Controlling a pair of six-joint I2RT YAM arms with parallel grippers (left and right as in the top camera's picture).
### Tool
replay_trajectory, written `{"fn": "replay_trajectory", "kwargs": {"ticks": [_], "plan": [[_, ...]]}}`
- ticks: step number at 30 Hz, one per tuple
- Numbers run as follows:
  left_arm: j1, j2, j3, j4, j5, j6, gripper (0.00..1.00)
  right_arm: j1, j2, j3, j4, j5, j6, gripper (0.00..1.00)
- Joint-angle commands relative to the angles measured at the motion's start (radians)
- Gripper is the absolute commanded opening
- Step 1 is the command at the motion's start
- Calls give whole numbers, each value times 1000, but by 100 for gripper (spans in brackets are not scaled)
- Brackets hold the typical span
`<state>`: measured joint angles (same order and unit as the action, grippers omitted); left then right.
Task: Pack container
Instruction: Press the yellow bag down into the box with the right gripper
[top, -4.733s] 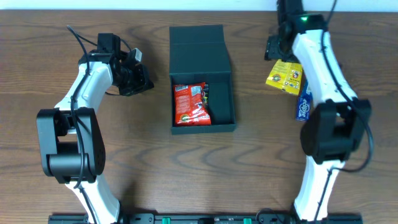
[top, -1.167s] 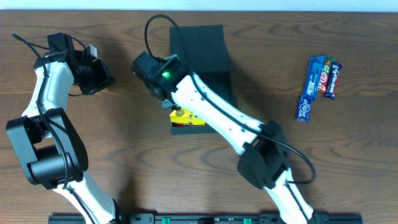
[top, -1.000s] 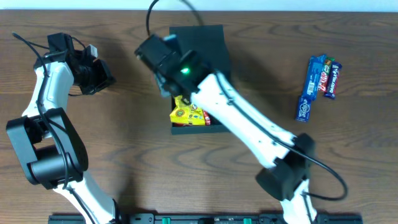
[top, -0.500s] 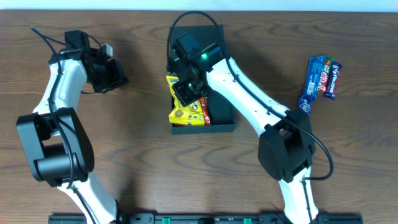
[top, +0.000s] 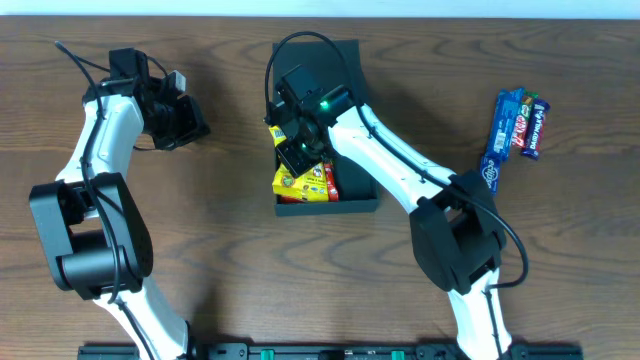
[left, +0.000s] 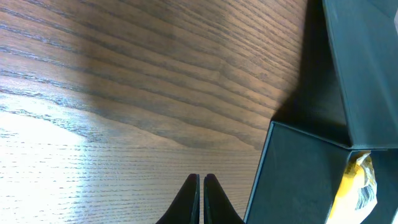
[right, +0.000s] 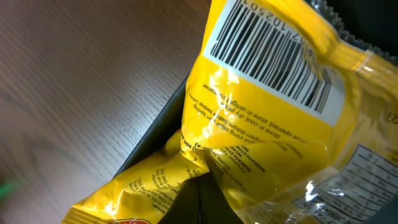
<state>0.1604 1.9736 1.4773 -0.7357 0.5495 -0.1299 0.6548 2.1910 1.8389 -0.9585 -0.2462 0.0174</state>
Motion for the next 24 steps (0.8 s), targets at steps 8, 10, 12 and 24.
{"fn": "replay_trajectory", "kwargs": {"ticks": [8, 10, 12, 24], "plan": [[0, 8, 19, -3, -6, 10, 6, 10, 37, -31, -2, 2, -64, 1], [0, 8, 19, -2, -6, 10, 6, 14, 37, -47, -4, 2, -87, 1], [0, 8, 19, 4, -6, 10, 6, 21, 37, -61, -23, -33, -139, 1], [0, 8, 19, 6, -6, 11, 6, 39, 23, -49, -53, -39, -168, 1]]}}
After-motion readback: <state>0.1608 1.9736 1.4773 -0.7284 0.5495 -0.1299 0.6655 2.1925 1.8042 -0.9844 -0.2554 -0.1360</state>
